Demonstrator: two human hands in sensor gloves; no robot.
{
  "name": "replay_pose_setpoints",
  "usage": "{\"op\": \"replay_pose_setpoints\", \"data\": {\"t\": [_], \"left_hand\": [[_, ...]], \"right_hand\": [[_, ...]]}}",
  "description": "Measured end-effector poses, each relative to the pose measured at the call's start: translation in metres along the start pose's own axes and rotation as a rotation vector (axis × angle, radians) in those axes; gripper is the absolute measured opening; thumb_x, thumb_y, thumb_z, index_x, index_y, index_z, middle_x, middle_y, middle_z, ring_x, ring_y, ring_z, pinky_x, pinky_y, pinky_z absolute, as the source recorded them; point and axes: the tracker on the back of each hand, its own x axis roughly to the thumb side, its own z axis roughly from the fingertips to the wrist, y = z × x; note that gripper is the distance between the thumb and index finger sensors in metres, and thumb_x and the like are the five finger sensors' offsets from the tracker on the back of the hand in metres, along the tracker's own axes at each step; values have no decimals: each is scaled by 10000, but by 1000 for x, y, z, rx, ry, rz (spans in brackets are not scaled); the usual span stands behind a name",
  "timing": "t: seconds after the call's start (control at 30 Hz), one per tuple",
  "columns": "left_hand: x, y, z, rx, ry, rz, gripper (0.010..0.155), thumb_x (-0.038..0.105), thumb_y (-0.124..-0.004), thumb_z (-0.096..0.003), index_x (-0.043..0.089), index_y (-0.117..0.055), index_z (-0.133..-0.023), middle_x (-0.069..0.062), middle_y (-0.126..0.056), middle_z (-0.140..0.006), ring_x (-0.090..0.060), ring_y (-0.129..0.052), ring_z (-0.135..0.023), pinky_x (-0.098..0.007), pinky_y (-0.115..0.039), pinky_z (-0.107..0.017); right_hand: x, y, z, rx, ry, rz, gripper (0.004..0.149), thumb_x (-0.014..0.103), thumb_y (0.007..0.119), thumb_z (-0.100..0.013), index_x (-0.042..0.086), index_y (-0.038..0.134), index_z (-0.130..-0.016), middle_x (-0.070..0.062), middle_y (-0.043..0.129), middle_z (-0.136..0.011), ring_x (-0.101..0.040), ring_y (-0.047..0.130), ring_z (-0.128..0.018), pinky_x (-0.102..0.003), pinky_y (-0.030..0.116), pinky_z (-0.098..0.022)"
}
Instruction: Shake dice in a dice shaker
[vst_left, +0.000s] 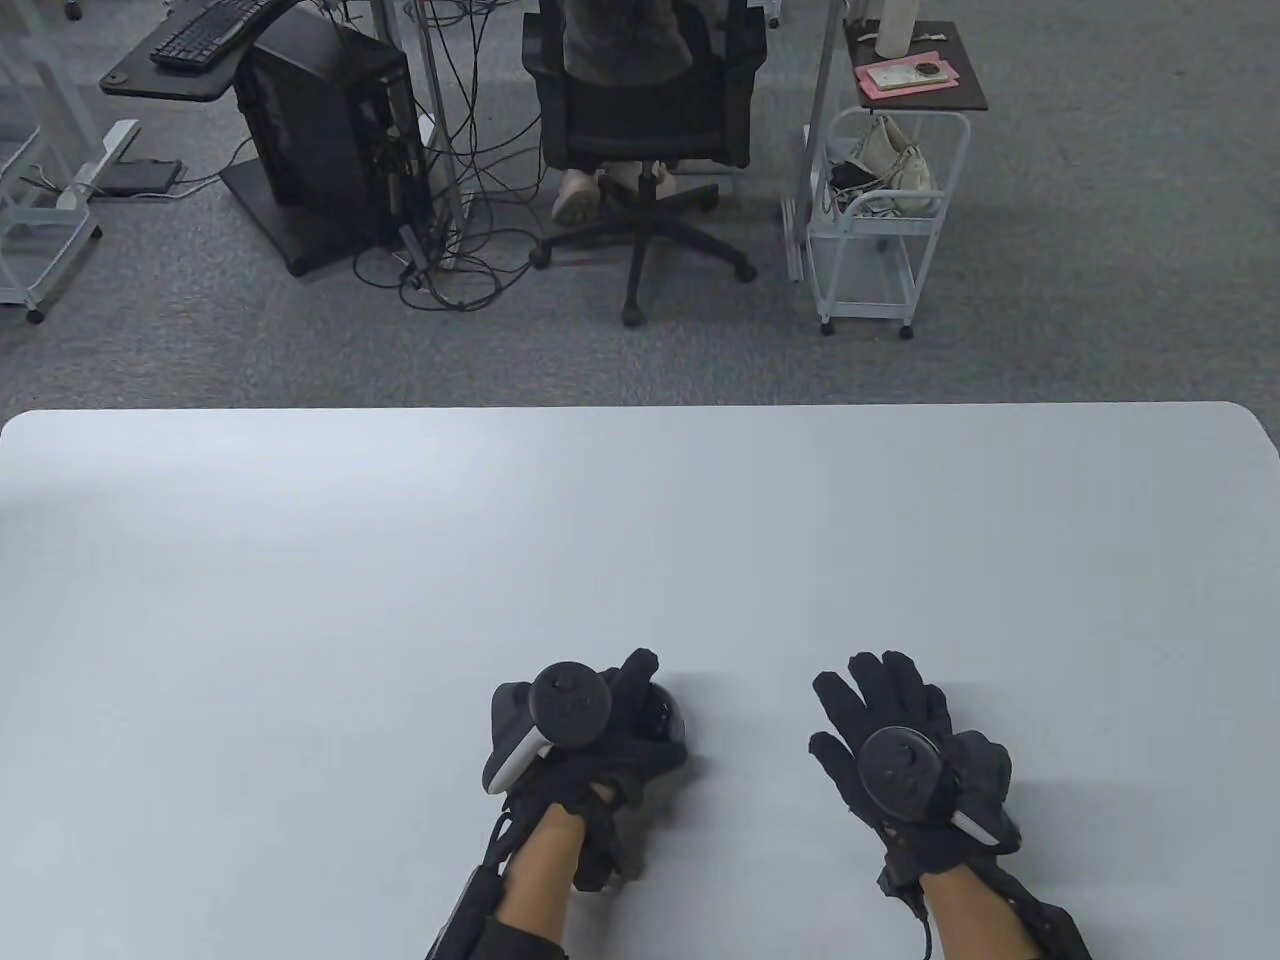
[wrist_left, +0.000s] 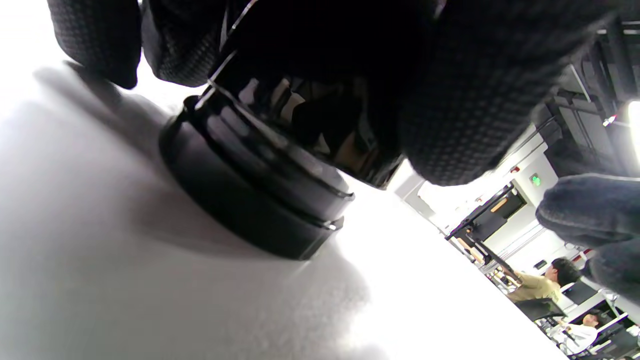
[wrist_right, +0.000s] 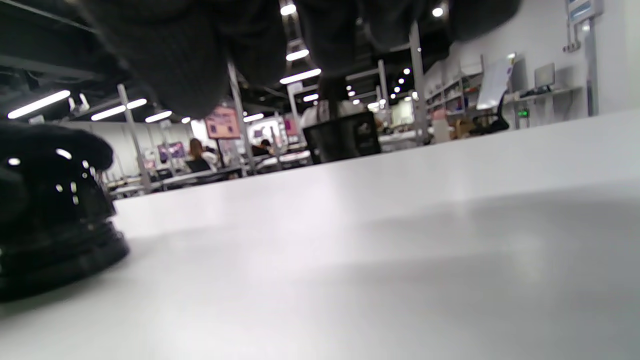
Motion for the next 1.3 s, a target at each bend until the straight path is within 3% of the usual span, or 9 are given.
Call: {"op": "replay_pose_setpoints", "data": {"t": [0.3, 0.47, 0.7, 0.83, 0.93, 1.2, 1.3], "left_hand": [[1, 37, 16, 158, -79, 154, 936, 589, -930, -452, 304, -341, -1121, -230, -540, -1101, -528, -634, -974, -654, -632, -663], [-9, 69, 31, 206, -16, -34, 936, 598, -937, -442, 288, -364, -1114, -253, -554, -1071, -519, -692, -915, -625, -671, -645], [-58, 102, 54, 240, 130, -227, 929, 573, -956, -435, 306, -379, -1112, -196, -570, -1105, -487, -720, -917, -598, -700, -638], [-88, 98, 61, 231, 188, -220, 937, 565, -958, -435, 285, -373, -1111, -219, -574, -1096, -498, -733, -897, -588, -716, -626], [-100, 91, 57, 163, 238, -237, 947, 559, -946, -447, 256, -346, -1113, -250, -561, -1088, -511, -733, -888, -591, -717, -624], [-101, 75, 46, 76, 274, -350, 916, 575, -896, -474, 266, -321, -1117, -252, -521, -1105, -494, -710, -931, -614, -675, -651], [-103, 70, 44, 2, 315, -342, 909, 597, -835, -507, 293, -241, -1125, -263, -462, -1129, -538, -568, -984, -650, -584, -677]], "right_hand": [[-2, -1, 0, -6, 3, -12, 587, 434, 773, -583, 233, 593, -1104, -228, 477, -1144, -537, 396, -1062, -736, 472, -705], [-2, -2, 1, -17, 1, -14, 588, 434, 773, -583, 232, 592, -1104, -228, 477, -1144, -538, 398, -1061, -736, 473, -705], [-2, -1, 0, -14, 4, -11, 587, 434, 772, -583, 236, 591, -1105, -228, 477, -1144, -539, 397, -1060, -735, 473, -705], [-2, 2, -1, 2, 6, -2, 586, 435, 771, -583, 229, 594, -1103, -229, 477, -1144, -536, 397, -1061, -734, 473, -706], [0, 4, -2, 13, 0, 0, 588, 437, 769, -584, 233, 589, -1106, -228, 478, -1143, -540, 397, -1060, -734, 476, -703], [0, 6, -3, 27, 11, -10, 589, 437, 768, -584, 231, 589, -1106, -230, 479, -1143, -540, 399, -1059, -736, 473, -703], [1, 6, -3, 32, 12, -13, 589, 438, 769, -584, 231, 590, -1105, -230, 476, -1144, -538, 396, -1061, -735, 473, -704]]}}
